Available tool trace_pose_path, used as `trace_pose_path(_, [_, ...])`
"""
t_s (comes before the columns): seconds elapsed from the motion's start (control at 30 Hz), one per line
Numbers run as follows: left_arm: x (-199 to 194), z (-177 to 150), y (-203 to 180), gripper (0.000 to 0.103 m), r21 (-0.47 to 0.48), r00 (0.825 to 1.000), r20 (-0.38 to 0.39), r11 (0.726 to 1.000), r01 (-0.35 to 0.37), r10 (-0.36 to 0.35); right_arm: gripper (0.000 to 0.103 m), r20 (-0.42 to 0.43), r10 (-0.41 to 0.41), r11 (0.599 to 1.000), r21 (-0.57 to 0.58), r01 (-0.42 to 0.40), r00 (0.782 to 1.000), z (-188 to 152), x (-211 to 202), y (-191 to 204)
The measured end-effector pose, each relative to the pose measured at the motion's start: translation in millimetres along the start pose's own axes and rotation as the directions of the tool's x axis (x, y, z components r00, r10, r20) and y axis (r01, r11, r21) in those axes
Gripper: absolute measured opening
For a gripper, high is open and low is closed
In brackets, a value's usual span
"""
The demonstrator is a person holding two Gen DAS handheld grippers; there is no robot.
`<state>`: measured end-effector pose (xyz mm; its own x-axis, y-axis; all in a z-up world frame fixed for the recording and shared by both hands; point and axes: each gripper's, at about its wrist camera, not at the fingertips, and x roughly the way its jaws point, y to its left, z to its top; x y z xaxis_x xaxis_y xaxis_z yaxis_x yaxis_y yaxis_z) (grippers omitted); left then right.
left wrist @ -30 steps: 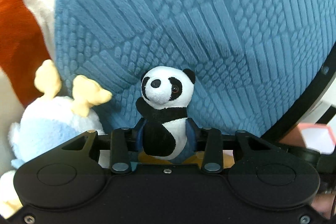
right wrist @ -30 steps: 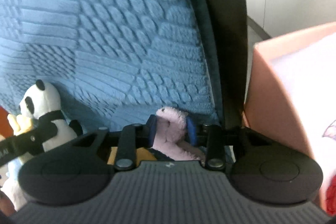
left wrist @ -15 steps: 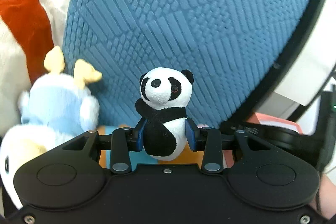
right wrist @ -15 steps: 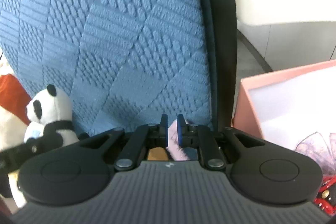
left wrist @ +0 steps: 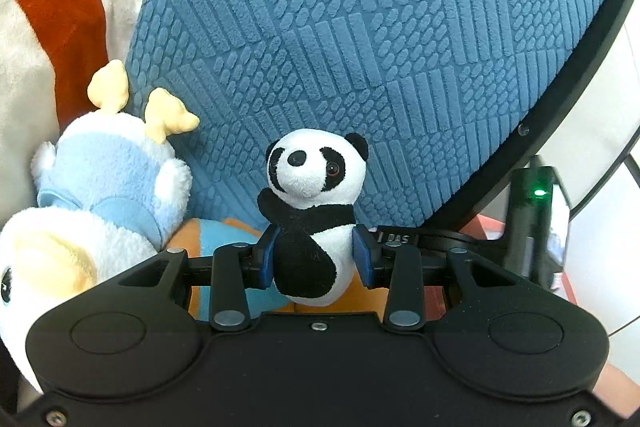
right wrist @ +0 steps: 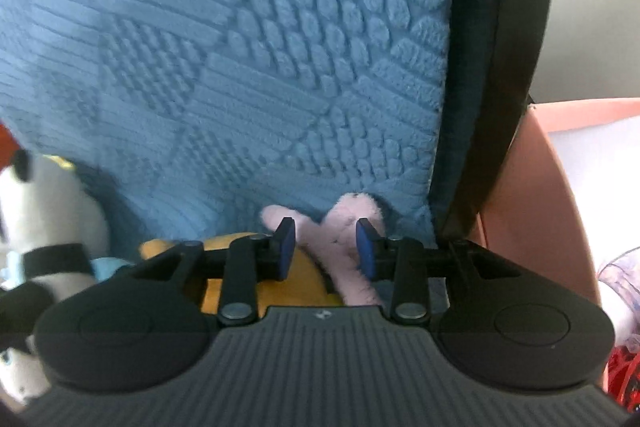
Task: Organize objects
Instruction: 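Close the left gripper on the panda while the right gripper grasps the pink bunny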
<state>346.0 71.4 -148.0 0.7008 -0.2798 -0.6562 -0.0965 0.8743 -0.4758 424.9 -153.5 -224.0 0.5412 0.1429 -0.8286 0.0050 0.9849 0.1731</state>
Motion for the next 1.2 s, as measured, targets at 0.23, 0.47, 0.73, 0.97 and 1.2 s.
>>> trace_pose_path(0.23, [2.9,3.8,2.7,0.036,-0.024,1.000,-0.007,1.000,0.009,-0.010,0.047,-0.042,-0.086,0.977,-0.198,0.076,0.995,4.6,17.1,17.7])
trace_pose_path(0.47, [2.0,3.3,3.3,0.036,-0.036,1.000,-0.008,0.999,0.017,-0.017,0.057,-0.099,-0.142,0.972,-0.202,0.120,0.985,18.8,28.6,21.9])
trace_pose_path(0.73, [5.5,5.6,2.4,0.036,-0.049,1.000,-0.005,0.999,0.018,-0.019,0.071,-0.178,-0.125,0.980,-0.173,0.094,0.976,28.5,40.7,6.2])
trace_pose_path(0.97, [7.1,10.0,5.3,0.035,-0.070,1.000,-0.002,0.997,0.031,-0.031,0.059,-0.222,-0.060,0.995,-0.095,0.040,0.973,32.6,56.8,-2.9])
trace_pose_path(1.2, [-8.1,6.5,3.5,0.035,-0.063,0.998,0.020,0.996,0.059,-0.058,0.045,-0.141,-0.105,0.980,-0.181,0.079,0.984,28.0,30.8,12.2])
